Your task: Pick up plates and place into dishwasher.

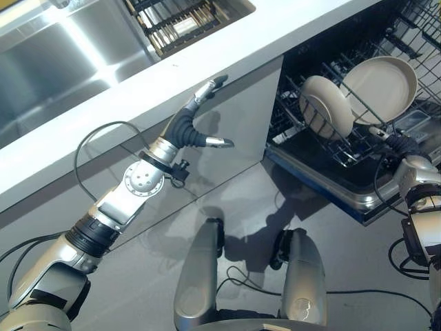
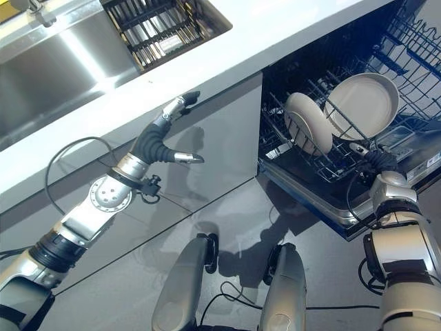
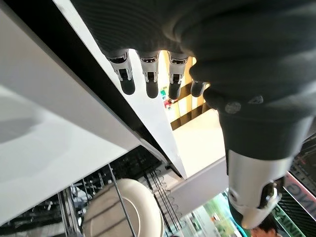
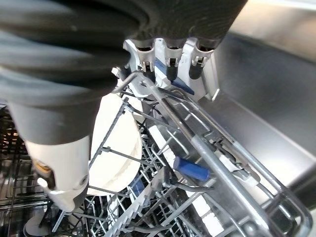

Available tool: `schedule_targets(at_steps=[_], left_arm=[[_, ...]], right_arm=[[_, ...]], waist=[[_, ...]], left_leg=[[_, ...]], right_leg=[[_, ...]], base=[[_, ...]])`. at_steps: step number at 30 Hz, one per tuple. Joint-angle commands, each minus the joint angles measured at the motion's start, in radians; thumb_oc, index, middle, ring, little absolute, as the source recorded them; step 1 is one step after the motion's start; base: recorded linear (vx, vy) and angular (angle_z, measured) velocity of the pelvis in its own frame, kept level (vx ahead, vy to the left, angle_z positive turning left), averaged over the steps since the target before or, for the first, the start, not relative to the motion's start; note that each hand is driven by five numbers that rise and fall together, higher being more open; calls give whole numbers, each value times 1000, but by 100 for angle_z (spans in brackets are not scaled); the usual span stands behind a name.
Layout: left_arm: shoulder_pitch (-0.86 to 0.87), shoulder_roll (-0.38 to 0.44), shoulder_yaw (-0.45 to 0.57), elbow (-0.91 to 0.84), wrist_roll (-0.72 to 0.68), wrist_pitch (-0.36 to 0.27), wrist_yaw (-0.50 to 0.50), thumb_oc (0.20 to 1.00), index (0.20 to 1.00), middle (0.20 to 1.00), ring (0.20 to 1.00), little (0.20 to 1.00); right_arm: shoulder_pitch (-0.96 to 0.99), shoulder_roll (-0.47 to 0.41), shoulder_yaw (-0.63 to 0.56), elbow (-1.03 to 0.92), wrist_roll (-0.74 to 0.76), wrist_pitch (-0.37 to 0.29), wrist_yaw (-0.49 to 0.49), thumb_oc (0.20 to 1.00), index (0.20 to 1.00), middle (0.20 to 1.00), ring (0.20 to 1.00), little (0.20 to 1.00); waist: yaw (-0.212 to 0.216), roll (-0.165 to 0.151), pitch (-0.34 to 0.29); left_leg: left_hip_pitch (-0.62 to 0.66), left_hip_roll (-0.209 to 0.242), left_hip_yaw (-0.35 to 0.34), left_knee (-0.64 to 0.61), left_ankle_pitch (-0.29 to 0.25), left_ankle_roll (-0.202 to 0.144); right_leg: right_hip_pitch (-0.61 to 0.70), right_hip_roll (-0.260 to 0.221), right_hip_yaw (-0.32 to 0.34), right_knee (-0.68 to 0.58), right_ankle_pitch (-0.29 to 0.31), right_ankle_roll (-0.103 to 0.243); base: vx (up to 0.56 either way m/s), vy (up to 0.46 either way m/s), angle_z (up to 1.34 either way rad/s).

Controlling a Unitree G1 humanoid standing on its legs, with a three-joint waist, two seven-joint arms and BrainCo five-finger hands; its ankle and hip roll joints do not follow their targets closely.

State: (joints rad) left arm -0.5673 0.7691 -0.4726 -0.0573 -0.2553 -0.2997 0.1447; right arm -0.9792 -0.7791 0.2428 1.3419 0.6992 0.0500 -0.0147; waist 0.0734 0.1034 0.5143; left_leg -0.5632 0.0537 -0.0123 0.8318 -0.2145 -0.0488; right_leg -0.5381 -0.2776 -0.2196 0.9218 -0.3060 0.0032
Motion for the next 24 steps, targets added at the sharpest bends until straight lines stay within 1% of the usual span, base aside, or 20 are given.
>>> schedule_targets(at_steps=[1, 3, 7, 8, 11, 13, 15, 18, 20, 21, 23, 24], left_arm=[[-11, 21, 64, -69, -53, -42, -1, 1000, 1000, 1000, 1000, 1000], [-10, 33, 73, -70, -61, -44, -6, 1000, 1000, 1000, 1000, 1000], [7, 57, 94, -66, -81, -53, -14, 1000, 1000, 1000, 1000, 1000], [11, 60, 97, -64, -84, -57, -17, 1000, 1000, 1000, 1000, 1000], [22, 78, 108, -66, -98, -74, -23, 1000, 1000, 1000, 1000, 1000], [36, 80, 115, -71, -99, -94, -28, 1000, 1000, 1000, 1000, 1000], [42, 84, 123, -66, -106, -110, -38, 1000, 1000, 1000, 1000, 1000], [54, 85, 131, -69, -114, -127, -54, 1000, 1000, 1000, 1000, 1000], [63, 83, 137, -75, -119, -136, -68, 1000, 1000, 1000, 1000, 1000], [65, 82, 140, -71, -123, -144, -77, 1000, 1000, 1000, 1000, 1000], [63, 78, 135, -66, -122, -152, -81, 1000, 1000, 1000, 1000, 1000], [60, 75, 132, -66, -121, -154, -83, 1000, 1000, 1000, 1000, 1000]], right_arm=[[-235, 37, 24, -114, 126, -70, 116, 1000, 1000, 1000, 1000, 1000], [-277, 26, 27, -107, 210, -53, 155, 1000, 1000, 1000, 1000, 1000], [-309, 13, 8, -107, 334, -56, 210, 1000, 1000, 1000, 1000, 1000], [-312, 12, 8, -111, 349, -58, 214, 1000, 1000, 1000, 1000, 1000], [-322, 4, -6, -134, 412, -93, 229, 1000, 1000, 1000, 1000, 1000], [-323, 7, -15, -153, 462, -146, 225, 1000, 1000, 1000, 1000, 1000], [-325, 6, -29, -163, 486, -169, 223, 1000, 1000, 1000, 1000, 1000], [-320, -1, -38, -174, 501, -207, 216, 1000, 1000, 1000, 1000, 1000], [-312, -10, -50, -181, 532, -226, 243, 1000, 1000, 1000, 1000, 1000], [-301, -16, -61, -176, 520, -244, 247, 1000, 1000, 1000, 1000, 1000], [-283, -19, -69, -185, 459, -277, 217, 1000, 1000, 1000, 1000, 1000], [-272, -27, -69, -190, 386, -296, 169, 1000, 1000, 1000, 1000, 1000]], waist=[[67, 2, -3], [79, 4, -6], [93, 10, -11], [94, 9, -16], [101, 9, -23], [106, 8, -29], [109, 5, -36], [110, 0, -44], [107, -3, -52], [105, -5, -53], [100, -11, -58], [95, -15, -61]], left_leg=[[39, -50, 35, -22, -91, 104], [26, -54, 30, -25, -83, 103], [15, -61, 23, -27, -78, 101], [21, -64, 15, -23, -100, 97], [20, -69, 10, -34, -92, 95], [22, -69, 8, -41, -88, 93], [23, -72, 6, -41, -90, 93], [23, -70, 6, -37, -94, 95], [24, -67, 7, -29, -101, 96], [16, -63, 14, -32, -81, 100], [14, -59, 19, -22, -88, 104], [11, -57, 21, -12, -94, 105]], right_leg=[[18, 19, 25, -22, 0, -43], [6, 17, 19, -15, -1, -44], [-2, 15, 13, -3, -9, -45], [4, 18, 22, 2, -28, -35], [7, 18, 16, -2, -27, -35], [11, 19, 12, -8, -25, -34], [15, 21, 8, -13, -25, -35], [17, 25, 6, -17, -22, -36], [19, 27, 6, -18, -23, -38], [13, 25, -5, -27, 0, -47], [11, 28, -1, -28, 2, -47], [8, 30, 3, -25, 3, -47]], base=[[3, -71, 6], [13, -56, 5], [43, -51, 4], [90, -62, 8], [37, -49, 5], [9, -42, 4], [-6, -30, 8], [-15, -10, 4], [-50, 16, 0], [-97, 27, -4], [-76, 42, -2], [-51, 59, -1]])
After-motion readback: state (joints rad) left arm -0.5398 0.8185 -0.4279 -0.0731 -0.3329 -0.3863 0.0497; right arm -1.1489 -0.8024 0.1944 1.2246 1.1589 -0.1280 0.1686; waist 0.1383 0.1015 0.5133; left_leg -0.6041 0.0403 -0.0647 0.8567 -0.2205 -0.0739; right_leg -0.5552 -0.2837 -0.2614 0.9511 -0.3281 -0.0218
